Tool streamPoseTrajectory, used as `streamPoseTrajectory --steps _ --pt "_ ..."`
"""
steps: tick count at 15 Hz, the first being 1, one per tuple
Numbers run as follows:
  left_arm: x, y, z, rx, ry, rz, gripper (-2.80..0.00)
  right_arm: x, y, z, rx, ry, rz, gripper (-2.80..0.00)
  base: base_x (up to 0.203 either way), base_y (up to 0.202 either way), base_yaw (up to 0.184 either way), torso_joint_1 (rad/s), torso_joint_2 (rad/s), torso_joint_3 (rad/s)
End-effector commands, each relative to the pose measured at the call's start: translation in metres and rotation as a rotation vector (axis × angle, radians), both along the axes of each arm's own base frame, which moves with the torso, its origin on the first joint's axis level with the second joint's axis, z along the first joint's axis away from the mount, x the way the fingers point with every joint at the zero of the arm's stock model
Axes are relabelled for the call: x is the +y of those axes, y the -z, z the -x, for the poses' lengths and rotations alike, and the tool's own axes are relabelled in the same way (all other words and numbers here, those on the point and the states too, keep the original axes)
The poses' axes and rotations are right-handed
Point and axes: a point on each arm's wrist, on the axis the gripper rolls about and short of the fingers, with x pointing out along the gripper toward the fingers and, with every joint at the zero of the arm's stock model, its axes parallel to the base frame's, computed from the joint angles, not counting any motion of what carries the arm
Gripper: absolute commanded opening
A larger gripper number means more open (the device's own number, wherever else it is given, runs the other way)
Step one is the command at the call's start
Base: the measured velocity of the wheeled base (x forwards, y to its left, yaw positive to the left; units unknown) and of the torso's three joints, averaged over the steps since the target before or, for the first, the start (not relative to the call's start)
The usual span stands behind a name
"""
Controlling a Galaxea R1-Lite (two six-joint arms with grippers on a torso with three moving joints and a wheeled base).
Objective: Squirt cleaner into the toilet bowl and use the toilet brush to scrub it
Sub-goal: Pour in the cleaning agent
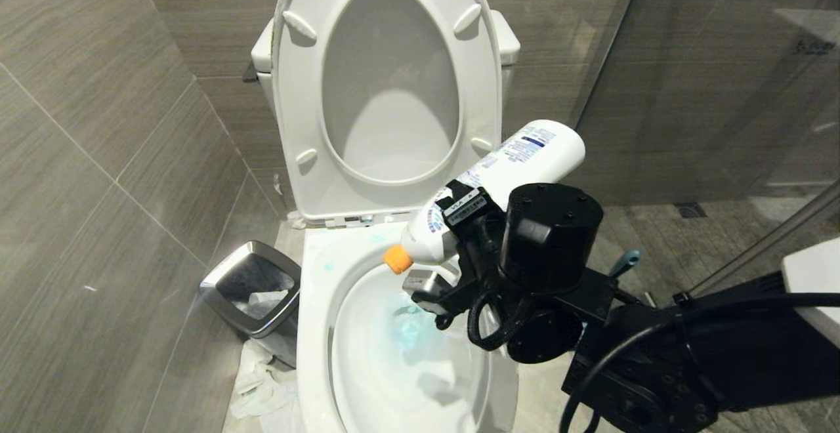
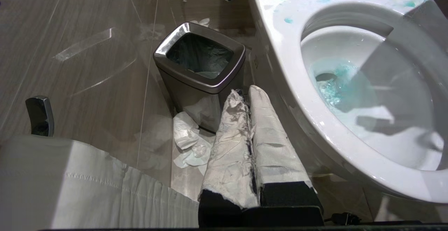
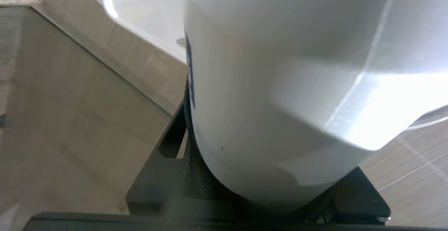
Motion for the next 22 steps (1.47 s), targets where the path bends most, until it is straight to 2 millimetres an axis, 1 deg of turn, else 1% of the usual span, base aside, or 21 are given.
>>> streamPoseTrajectory --steps 1,5,8,11,16,18,22 --pt "0.0 0.0 0.0 0.001 0.0 0.0 -2.8 -0.007 -0.008 0.005 -0.013 0.014 -0.01 -2.8 0.0 0.0 0.0 0.0 0.0 0.0" --pt "0.0 0.0 0.0 0.001 0.0 0.0 -2.8 -0.008 -0.007 0.005 -0.001 0.026 -0.061 -2.8 0.0 0.0 0.0 0.0 0.0 0.0" --pt "0.0 0.0 0.0 0.001 -0.002 0.001 -2.8 -0.008 -0.008 0.005 0.01 0.041 -0.158 -2.8 0.0 0.0 0.0 0.0 0.0 0.0" --pt "0.0 0.0 0.0 0.001 0.0 0.0 -2.8 -0.005 -0.015 0.002 0.007 0.062 -0.317 -2.8 0.0 0.0 0.0 0.0 0.0 0.0" --pt "0.0 0.0 0.0 0.001 0.0 0.0 -2.8 0.015 -0.03 -0.014 -0.01 0.025 -0.666 -2.8 0.0 0.0 0.0 0.0 0.0 0.0" --pt "0.0 0.0 0.0 0.002 -0.001 0.0 -2.8 0.017 -0.04 -0.015 -0.023 0.007 -0.761 -2.8 0.0 0.0 0.0 0.0 0.0 0.0" --pt "0.0 0.0 0.0 0.001 -0.002 0.0 -2.8 0.016 -0.053 -0.014 -0.025 -0.024 -0.917 -2.8 0.0 0.0 0.0 0.0 0.0 0.0"
